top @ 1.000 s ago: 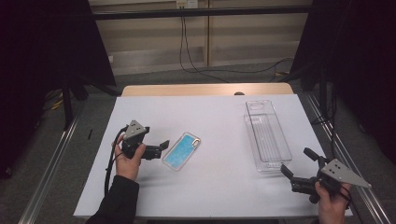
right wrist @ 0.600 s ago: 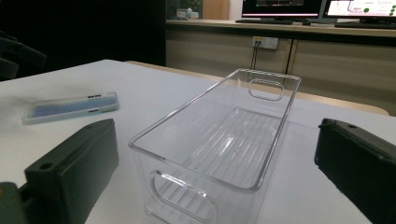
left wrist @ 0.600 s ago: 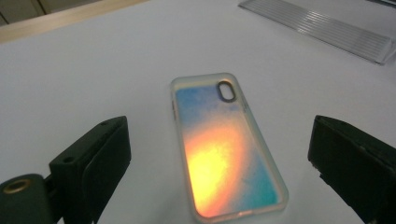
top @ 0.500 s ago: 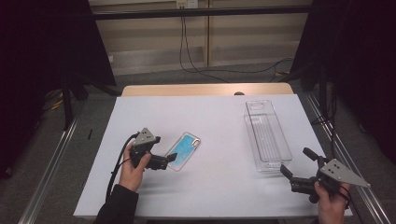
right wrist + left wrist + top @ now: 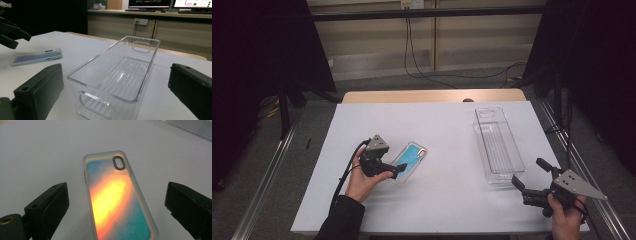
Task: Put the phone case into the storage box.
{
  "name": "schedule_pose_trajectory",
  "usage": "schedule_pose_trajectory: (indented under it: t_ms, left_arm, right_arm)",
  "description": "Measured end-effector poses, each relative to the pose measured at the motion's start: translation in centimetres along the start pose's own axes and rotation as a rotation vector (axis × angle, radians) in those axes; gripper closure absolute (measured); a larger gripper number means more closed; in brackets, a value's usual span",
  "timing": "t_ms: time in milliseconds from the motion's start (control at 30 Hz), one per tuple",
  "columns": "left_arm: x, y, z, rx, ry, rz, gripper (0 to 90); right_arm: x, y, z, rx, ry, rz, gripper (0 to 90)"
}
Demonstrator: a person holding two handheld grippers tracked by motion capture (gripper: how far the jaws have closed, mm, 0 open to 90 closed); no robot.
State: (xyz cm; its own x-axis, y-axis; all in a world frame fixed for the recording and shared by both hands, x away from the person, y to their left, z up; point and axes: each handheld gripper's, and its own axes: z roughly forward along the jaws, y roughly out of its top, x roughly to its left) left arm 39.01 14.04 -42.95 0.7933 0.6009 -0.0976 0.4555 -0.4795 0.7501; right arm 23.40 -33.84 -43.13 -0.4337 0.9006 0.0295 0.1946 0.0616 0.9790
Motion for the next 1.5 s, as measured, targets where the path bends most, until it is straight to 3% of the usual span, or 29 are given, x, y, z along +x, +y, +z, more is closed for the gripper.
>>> schedule_pose_trajectory:
  t_ms: [133,300,400,600,667,767,800,900,967,1133,1500]
  left_arm:
    - [0.1,0.3,0.8,0.061,0.011,-0.001,4.4]
    - [-0.2,1.1,1.6,0.096,0.001,-0.021,6.6]
    - [-0.4,1.3,2.3,0.146,-0.006,-0.003,6.7]
    - [-0.3,1.7,3.2,0.202,0.024,0.005,7.9]
    - [-0.2,1.9,3.4,0.212,0.016,-0.007,7.9]
    - [-0.3,2.0,4.0,0.266,0.033,-0.001,7.5]
    - [-0.3,2.0,4.1,0.268,0.021,-0.014,7.4]
    - [-0.4,1.9,4.2,0.284,0.032,0.000,7.7]
    - [-0.5,1.8,4.4,0.295,0.011,-0.003,8.6]
    - [-0.8,1.7,5.0,0.333,0.036,0.035,11.1]
    - [-0.8,2.1,5.4,0.378,0.046,0.022,10.7]
  right_arm:
    - [0.0,0.0,0.0,-0.001,-0.001,0.000,0.0]
    - [0.0,0.0,0.1,0.002,-0.001,0.001,0.0]
    - [0.0,0.0,0.2,0.001,0.004,-0.001,0.0]
    - [0.0,0.0,0.2,0.002,0.006,-0.003,0.0]
    - [0.0,0.0,0.2,0.002,0.006,-0.001,0.0]
    - [0.0,0.0,0.2,0.002,0.007,-0.001,0.0]
    - [0.0,0.0,0.2,0.001,0.009,0.000,0.0]
    - [0.0,0.0,0.2,0.003,0.009,-0.001,0.0]
    - [0.0,0.0,0.2,0.004,0.009,0.001,0.0]
    - [0.0,0.0,0.2,0.002,0.011,0.002,0.0]
    - [0.1,0.0,0.2,0.001,0.012,-0.001,0.0]
